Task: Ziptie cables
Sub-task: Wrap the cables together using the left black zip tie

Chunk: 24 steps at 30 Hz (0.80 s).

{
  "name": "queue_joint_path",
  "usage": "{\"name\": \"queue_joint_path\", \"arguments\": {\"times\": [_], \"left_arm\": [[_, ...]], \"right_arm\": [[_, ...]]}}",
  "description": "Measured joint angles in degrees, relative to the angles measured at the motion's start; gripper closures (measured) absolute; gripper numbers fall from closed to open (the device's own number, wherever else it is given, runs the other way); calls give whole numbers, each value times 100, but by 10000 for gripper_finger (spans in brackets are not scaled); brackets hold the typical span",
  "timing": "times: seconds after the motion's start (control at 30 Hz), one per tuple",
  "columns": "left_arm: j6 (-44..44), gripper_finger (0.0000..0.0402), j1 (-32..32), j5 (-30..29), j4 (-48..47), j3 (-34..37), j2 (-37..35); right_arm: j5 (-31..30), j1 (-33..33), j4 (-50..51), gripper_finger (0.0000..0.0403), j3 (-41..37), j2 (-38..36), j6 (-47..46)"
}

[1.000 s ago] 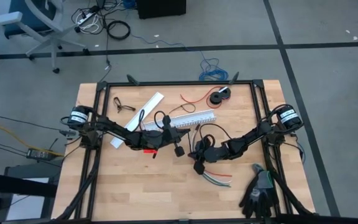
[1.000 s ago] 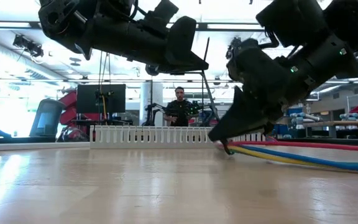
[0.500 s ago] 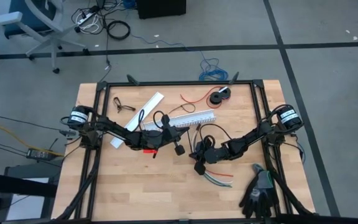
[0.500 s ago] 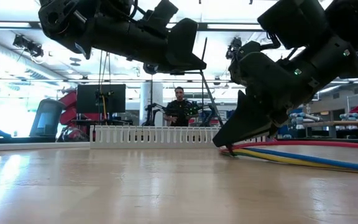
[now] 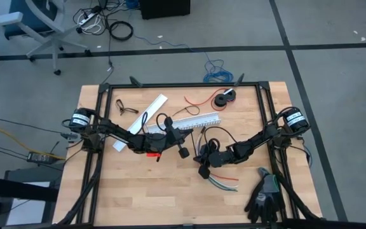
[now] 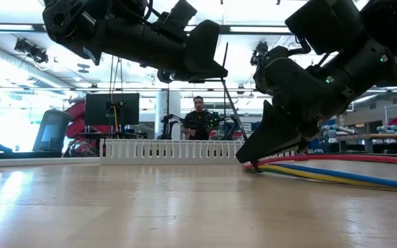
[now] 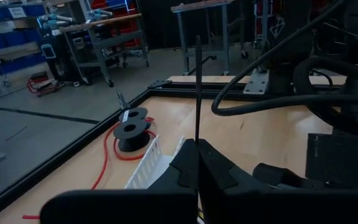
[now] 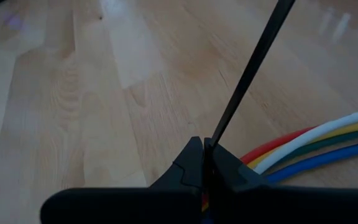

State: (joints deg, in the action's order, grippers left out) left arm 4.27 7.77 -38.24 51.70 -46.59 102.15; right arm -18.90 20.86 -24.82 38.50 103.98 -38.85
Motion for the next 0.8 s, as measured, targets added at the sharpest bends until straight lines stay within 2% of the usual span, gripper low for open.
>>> {"name": "queue_joint_path", "arguments": {"times": [0.17,0.67,0.8], "left_arm": [[-2,401,-1,-161,-79,0,0],[7,401,-2,-161,84,0,0],[-126,401,-24,207,-61,-2,-11]], "right_arm": [[0,0,4,403,-2,2,-79],[40,7,90,403,0,0,-203],[-31,22,-14,400,-2,11,-36]]}}
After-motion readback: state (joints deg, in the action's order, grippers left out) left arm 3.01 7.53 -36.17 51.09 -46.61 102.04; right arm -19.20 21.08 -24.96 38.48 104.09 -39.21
